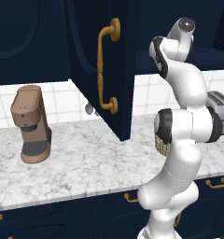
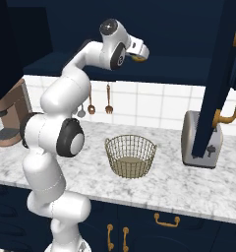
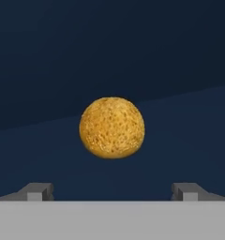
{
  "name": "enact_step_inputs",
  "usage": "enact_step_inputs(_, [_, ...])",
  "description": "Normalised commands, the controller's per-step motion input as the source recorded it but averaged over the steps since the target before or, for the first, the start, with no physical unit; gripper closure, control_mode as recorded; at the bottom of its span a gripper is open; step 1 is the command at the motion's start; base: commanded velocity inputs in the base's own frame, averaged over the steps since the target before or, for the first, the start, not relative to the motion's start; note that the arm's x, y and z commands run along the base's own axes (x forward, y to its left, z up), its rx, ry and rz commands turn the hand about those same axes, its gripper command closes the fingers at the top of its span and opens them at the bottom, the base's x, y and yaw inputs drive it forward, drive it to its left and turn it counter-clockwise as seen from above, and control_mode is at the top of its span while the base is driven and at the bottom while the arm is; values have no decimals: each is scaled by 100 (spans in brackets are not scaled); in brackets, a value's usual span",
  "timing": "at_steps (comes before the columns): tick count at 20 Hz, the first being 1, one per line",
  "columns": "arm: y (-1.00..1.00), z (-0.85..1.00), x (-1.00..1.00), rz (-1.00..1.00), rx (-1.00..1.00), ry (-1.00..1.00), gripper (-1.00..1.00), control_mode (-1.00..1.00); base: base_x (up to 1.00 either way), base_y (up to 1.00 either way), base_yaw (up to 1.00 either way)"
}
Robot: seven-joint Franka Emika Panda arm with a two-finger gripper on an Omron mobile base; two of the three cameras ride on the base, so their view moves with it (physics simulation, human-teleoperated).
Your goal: Open the cabinet, pick up the bread from the cabinet and place it in the basket. Then move the basket to the dining counter.
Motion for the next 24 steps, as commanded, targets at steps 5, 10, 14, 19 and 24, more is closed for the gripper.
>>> enact_step_inputs(5, [-15,-8,33,0,1,0,-100,-100,0,0,0])
enact_step_inputs(10, [-12,-2,38,0,1,0,-100,-100,0,0,0])
enact_step_inputs(14, [-1,-2,47,0,0,0,-100,-100,0,0,0])
enact_step_inputs(19, [-10,0,44,1,0,0,-100,-100,0,0,0])
enact_step_inputs(24, [-19,-1,36,5,1,0,-100,-100,0,0,0])
